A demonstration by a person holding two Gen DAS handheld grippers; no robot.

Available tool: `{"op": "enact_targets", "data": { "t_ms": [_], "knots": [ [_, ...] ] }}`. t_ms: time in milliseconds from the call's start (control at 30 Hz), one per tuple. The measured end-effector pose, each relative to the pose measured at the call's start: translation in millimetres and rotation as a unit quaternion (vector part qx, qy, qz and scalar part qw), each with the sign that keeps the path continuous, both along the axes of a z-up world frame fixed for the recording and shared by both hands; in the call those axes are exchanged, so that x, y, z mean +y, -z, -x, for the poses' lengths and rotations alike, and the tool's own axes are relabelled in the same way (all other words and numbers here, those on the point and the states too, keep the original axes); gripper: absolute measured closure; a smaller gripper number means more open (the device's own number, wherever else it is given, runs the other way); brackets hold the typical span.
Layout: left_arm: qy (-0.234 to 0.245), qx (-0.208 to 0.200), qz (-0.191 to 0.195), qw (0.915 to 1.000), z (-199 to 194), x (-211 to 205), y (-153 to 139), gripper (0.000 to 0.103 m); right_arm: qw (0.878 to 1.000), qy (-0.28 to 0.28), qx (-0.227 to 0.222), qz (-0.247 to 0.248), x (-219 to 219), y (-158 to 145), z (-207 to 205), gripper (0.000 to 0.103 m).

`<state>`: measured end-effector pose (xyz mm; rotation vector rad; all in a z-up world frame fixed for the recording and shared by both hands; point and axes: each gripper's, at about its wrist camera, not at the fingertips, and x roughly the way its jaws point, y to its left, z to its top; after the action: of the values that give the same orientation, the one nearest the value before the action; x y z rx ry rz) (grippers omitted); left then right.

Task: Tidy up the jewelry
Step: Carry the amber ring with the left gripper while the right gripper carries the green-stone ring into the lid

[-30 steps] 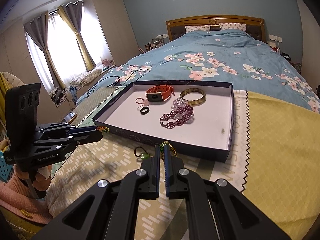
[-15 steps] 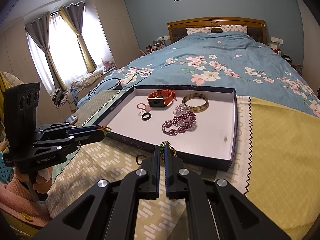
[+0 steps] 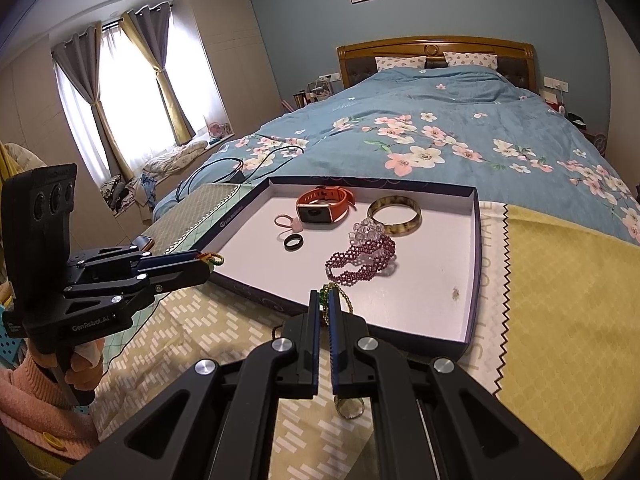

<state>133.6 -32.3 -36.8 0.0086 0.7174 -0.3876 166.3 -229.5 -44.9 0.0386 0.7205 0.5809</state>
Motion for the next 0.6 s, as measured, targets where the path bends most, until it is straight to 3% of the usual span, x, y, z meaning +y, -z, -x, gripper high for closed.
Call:
{"op": "enact_targets", "data": {
  "t_ms": [600],
  "knots": [
    [-0.008,-0.005,-0.003,1.0,-11,1,-1,0.086,1.0,-0.01,-0.001,0.008,14,-1,-19,0.1]
  ]
}}
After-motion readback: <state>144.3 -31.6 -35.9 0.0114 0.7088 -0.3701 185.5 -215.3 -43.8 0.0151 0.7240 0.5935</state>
